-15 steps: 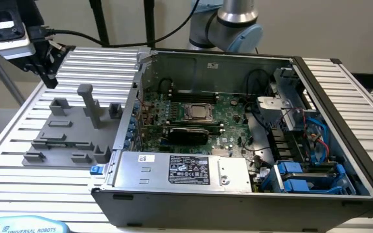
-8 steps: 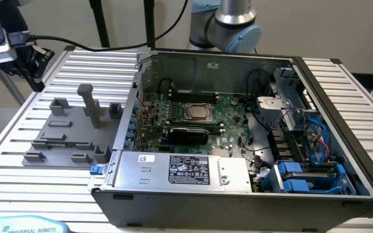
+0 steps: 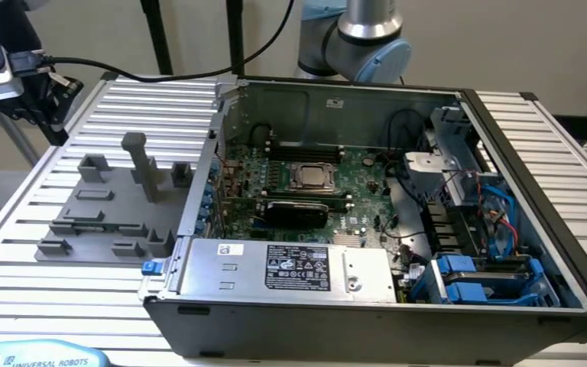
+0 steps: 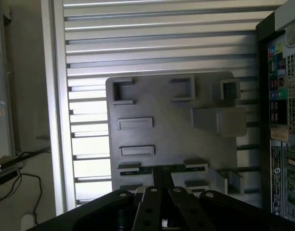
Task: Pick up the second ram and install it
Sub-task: 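Pick up the second ram and move it above second insertion slot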
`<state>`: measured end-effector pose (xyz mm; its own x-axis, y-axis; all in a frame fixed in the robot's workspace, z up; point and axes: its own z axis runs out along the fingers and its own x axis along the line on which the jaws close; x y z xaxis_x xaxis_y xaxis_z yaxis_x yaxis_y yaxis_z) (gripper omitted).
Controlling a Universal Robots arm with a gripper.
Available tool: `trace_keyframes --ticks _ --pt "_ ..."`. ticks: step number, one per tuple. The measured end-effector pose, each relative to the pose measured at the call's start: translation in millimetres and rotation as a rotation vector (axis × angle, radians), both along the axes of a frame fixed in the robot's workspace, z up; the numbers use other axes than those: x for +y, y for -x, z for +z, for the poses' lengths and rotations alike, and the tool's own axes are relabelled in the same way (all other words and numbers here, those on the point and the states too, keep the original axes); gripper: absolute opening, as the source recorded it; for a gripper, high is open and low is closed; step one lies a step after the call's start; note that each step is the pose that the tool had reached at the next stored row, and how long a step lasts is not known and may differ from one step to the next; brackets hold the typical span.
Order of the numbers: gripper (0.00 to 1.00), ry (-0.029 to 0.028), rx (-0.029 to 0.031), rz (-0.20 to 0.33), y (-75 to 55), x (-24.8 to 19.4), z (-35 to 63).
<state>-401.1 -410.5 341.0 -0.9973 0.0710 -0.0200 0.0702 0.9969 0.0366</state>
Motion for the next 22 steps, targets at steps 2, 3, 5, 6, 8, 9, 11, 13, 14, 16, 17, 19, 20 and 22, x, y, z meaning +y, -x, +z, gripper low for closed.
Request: trace_keyframes --ticks 2,3,5,6,8,9,11,13,14,16,17,19,20,22 --pt "0.11 0.0000 0.0000 0.000 0.0 0.0 0.0" --pt "0.11 0.0000 0.0001 0.000 0.0 0.0 0.0" --pt "0.11 0.0000 0.0000 0.000 0.0 0.0 0.0" --pt "0.11 0.0000 0.0000 0.000 0.0 0.0 0.0" --pt "0.11 0.0000 0.0001 0.000 0.0 0.0 0.0" --pt "0.11 0.0000 0.0000 0.002 0.0 0.0 0.0" --pt "0.11 0.0001 0.0002 0.032 0.1 0.0 -0.2" --pt "0.11 0.0000 0.0000 0.067 0.0 0.0 -0.7" --pt "0.11 0.0001 0.0000 0.085 0.0 0.0 -0.9" --pt "0.11 0.0000 0.0000 0.121 0.0 0.0 -1.4" --pt "0.11 0.0001 0.0000 0.141 0.0 0.0 -1.7" --pt "0.11 0.0000 0.0000 0.177 0.0 0.0 -2.2" --pt "0.11 0.0000 -0.0001 0.195 0.0 0.0 -2.6" --pt "0.11 0.0000 0.0000 0.232 0.0 0.0 -3.4"
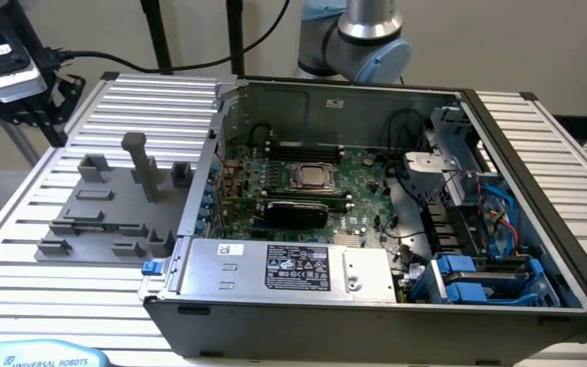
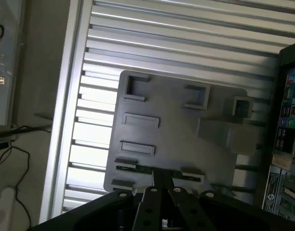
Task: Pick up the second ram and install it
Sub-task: 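Pick up the second ram and move it above second insertion slot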
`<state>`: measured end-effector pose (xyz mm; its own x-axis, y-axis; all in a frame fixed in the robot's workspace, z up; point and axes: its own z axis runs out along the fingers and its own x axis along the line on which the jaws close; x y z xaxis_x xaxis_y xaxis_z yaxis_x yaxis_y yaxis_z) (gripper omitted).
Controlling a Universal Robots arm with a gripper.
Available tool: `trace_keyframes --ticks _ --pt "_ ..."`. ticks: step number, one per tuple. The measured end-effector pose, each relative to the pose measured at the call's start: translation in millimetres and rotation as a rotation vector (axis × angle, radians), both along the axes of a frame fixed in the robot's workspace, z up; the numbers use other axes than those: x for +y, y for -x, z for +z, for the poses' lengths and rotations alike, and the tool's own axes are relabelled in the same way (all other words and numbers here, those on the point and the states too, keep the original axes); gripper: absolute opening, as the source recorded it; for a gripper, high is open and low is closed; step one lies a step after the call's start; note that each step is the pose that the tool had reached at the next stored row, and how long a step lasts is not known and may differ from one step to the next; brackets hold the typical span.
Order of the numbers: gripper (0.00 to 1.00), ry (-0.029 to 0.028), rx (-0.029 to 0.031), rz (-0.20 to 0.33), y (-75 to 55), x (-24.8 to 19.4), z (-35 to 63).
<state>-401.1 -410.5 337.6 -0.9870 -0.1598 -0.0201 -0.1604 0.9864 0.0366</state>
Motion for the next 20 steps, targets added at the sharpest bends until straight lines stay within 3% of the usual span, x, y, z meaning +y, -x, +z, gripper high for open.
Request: trace_keyframes --ticks 20 --pt "0.11 0.0000 0.0000 0.363 0.0 0.0 -8.8"
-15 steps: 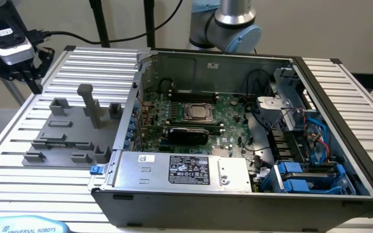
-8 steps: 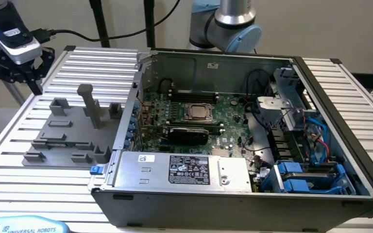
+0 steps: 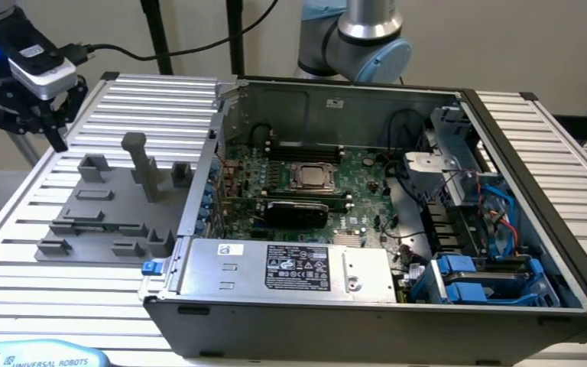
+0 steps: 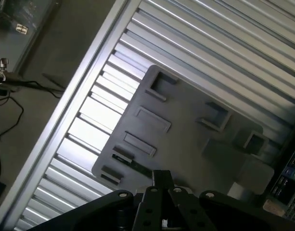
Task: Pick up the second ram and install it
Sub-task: 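Pick up the second ram and move it above second insertion slot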
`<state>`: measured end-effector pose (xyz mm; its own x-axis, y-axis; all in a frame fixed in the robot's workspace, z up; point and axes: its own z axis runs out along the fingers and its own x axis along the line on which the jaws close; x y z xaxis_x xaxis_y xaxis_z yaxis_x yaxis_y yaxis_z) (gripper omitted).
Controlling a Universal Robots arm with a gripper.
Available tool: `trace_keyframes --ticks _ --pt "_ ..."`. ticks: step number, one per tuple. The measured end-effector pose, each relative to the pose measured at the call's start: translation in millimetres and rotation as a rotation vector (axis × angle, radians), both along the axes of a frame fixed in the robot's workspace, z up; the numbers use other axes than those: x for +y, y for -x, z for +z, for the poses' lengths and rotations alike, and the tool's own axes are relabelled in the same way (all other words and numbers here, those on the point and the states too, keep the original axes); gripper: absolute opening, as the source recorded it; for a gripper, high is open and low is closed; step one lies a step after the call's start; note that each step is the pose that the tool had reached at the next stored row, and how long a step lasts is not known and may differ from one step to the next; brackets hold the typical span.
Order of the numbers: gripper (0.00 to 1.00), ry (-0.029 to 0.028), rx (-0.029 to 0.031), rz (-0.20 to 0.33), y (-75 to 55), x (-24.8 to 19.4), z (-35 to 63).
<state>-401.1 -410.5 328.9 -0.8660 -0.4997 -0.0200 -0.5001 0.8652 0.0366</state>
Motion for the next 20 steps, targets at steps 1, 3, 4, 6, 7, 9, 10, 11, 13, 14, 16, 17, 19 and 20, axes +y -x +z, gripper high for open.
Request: trace_keyframes --ticks 1,3,4,6,7,9,10,11,13,14,16,17,19,20 --pt "0.11 0.0000 0.0000 0.018 0.0 0.0 -0.5" --pt "0.11 0.0000 -0.0001 0.055 0.0 0.0 -1.6" --pt "0.11 0.0000 0.0000 0.073 0.0 0.0 -2.1" --pt "0.11 0.0000 -0.0001 0.109 0.0 0.0 -3.2" --pt "0.11 0.0000 -0.0001 0.129 0.0 0.0 -3.8" --pt "0.11 0.0001 -0.0001 0.165 0.0 0.0 -4.9" --pt "0.11 0.0000 -0.0001 0.183 0.0 0.0 -5.4" --pt "0.11 0.0001 -0.0001 0.201 0.0 0.0 -6.0" --pt "0.11 0.0000 -0.0003 0.237 0.0 0.0 -7.1" --pt "0.11 0.0000 -0.0003 0.255 0.0 0.0 -7.7" --pt "0.11 0.0000 -0.0003 0.292 0.0 0.0 -8.8" --pt "0.11 0.0000 -0.0003 0.310 0.0 0.0 -9.3" --pt "0.11 0.0000 -0.0004 0.346 0.0 0.0 -10.5" --pt "0.11 0.0001 -0.0004 0.364 0.0 0.0 -11.0"
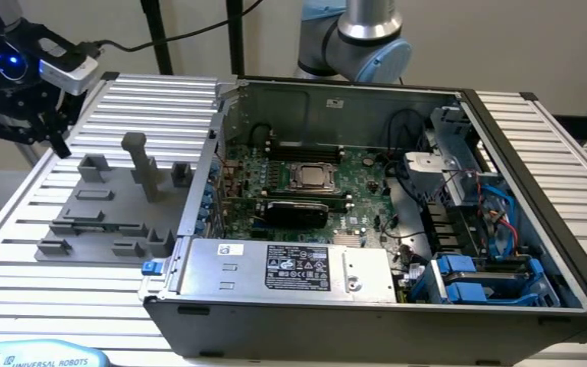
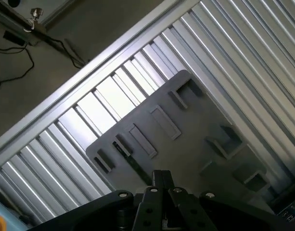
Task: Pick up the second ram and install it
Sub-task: 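Pick up the second ram and move it above second insertion slot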
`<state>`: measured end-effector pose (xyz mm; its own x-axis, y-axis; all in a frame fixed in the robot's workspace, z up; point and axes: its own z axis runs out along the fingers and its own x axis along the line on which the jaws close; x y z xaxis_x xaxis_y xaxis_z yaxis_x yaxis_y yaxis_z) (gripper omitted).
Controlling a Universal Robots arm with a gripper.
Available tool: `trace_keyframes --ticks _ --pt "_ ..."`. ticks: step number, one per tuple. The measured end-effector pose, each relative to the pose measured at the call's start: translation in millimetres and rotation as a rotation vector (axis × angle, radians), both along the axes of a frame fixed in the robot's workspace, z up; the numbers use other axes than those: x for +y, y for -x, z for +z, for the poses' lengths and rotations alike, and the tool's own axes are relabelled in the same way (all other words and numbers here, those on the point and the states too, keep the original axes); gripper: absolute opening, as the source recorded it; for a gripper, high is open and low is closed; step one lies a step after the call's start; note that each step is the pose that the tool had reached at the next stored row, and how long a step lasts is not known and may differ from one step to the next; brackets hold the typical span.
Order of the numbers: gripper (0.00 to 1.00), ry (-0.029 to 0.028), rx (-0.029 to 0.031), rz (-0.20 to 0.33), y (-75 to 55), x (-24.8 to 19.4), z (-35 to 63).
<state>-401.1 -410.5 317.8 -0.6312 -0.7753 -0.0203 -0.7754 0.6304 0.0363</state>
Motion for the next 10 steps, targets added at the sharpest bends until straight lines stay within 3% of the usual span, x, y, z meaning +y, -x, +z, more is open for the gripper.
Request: trace_keyframes --ticks 10 --pt "0.11 0.0000 -0.0008 0.182 0.0 0.0 -5.7"
